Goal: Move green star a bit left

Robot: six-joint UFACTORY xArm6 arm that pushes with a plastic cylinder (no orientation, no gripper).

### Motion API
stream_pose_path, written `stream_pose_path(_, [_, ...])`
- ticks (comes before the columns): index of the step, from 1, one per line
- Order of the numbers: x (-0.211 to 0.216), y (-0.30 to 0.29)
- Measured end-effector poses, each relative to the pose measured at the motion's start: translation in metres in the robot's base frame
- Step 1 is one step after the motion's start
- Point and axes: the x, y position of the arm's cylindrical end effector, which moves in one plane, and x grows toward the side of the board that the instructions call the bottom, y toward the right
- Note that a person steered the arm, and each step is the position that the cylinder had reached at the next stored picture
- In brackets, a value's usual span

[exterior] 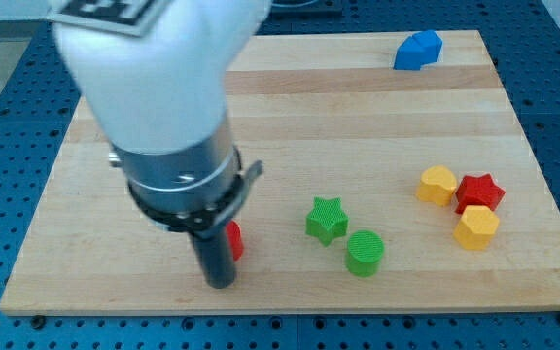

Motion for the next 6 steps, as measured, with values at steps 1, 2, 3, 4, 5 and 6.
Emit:
stream_pose_path(1, [-0.013, 0.010])
stream_pose_path(2, [-0.057, 0.010])
stream_pose_path(3, [-0.107, 0.010])
stream_pose_path(4, [-0.133, 0.024])
stream_pose_path(5, [-0.142, 0.092])
stream_pose_path(6, [-0.141, 0.158])
